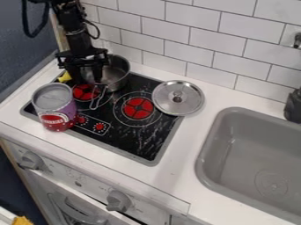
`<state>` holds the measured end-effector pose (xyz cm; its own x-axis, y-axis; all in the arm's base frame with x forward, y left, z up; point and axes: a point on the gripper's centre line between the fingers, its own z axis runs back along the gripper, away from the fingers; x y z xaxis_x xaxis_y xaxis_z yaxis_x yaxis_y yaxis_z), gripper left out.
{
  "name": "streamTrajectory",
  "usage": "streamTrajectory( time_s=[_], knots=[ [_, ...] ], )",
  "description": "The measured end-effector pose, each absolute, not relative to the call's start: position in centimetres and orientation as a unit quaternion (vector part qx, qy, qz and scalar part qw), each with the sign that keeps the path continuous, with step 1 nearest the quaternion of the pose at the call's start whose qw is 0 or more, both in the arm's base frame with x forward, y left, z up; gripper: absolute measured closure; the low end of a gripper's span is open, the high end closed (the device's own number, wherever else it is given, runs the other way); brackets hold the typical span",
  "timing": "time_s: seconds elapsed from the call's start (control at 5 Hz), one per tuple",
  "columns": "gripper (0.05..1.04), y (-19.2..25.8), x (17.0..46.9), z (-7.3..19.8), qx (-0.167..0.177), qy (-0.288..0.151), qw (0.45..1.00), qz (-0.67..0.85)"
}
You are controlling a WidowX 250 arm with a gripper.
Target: Move the silver pot to the right burner
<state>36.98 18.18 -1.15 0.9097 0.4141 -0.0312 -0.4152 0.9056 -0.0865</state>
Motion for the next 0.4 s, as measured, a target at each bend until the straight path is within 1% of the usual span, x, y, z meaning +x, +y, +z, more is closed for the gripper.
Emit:
streamTrajectory(
  time_s=[0.2,0.4],
  knots=[
    [0.072,18.2,37.2,0.3,-0.033,-0.011,0.979,0.199],
    [0.077,18.2,37.7,3.4,-0.007,-0.045,0.985,0.169]
  ],
)
